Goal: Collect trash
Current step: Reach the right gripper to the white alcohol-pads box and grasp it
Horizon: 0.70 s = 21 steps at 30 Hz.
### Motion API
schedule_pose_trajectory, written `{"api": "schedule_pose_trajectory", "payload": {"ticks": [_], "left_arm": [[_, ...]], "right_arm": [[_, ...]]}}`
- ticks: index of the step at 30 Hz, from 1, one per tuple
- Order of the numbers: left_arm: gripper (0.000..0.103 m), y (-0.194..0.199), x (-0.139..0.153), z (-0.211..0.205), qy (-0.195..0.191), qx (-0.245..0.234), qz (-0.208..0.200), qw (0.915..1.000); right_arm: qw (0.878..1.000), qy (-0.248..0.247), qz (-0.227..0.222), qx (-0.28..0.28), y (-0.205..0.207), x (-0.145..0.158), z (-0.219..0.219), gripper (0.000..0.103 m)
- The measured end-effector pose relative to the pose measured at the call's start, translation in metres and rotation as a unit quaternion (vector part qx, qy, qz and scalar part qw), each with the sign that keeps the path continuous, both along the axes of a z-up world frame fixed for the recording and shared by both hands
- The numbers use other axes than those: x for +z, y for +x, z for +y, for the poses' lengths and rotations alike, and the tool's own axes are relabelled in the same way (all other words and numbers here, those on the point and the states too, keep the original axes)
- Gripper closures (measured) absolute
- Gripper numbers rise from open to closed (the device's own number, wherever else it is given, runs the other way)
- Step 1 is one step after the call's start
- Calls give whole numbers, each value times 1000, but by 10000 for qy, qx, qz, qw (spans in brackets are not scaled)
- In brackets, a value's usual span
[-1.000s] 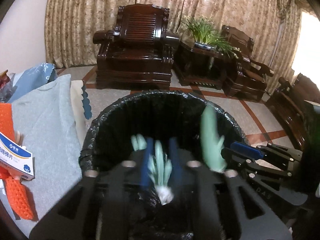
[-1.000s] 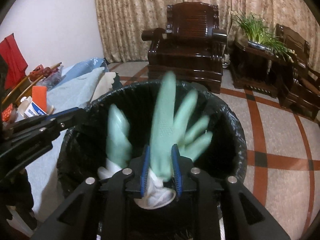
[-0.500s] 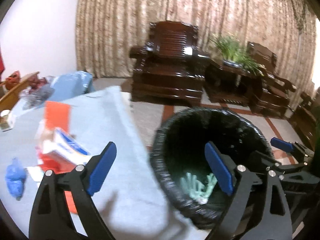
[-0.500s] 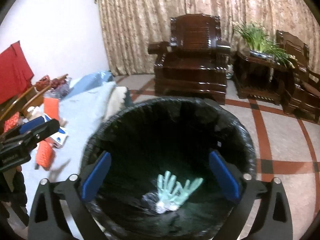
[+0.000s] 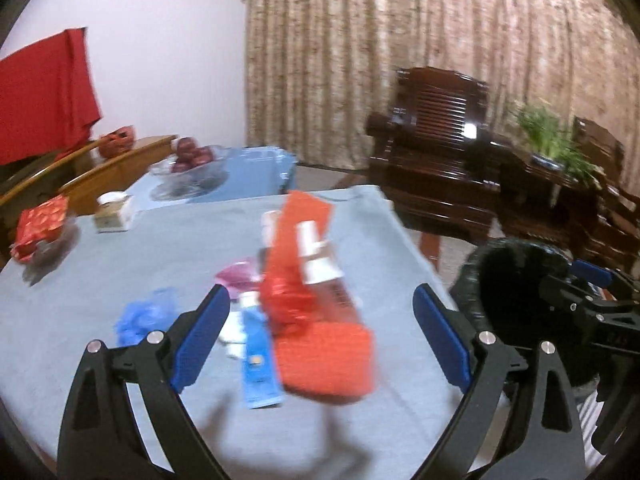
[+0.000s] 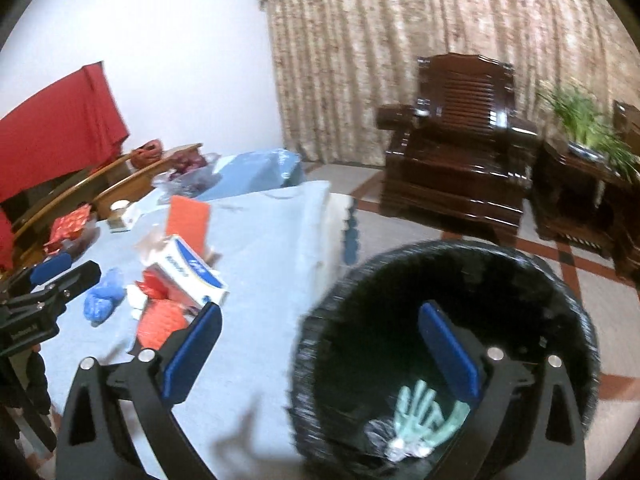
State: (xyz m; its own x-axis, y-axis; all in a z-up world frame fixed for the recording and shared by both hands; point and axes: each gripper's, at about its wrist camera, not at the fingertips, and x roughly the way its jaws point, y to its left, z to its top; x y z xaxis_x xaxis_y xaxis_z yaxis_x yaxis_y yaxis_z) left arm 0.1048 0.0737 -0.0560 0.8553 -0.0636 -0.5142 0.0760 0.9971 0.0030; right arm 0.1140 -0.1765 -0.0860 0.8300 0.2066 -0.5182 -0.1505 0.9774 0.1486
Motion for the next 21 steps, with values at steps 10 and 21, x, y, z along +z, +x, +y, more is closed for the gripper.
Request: {"api": "schedule_pose_trajectory", "payload": {"ticks": [10,21], "left_arm": [[13,6,-7,58,87,738,-72,9972],[13,20,-17,111,-1,1221,21,9925]], "right_arm": [[9979,-233,-75,597,33,-8,84,6],[9951,-309,35,939,70,-26,158,9]]}}
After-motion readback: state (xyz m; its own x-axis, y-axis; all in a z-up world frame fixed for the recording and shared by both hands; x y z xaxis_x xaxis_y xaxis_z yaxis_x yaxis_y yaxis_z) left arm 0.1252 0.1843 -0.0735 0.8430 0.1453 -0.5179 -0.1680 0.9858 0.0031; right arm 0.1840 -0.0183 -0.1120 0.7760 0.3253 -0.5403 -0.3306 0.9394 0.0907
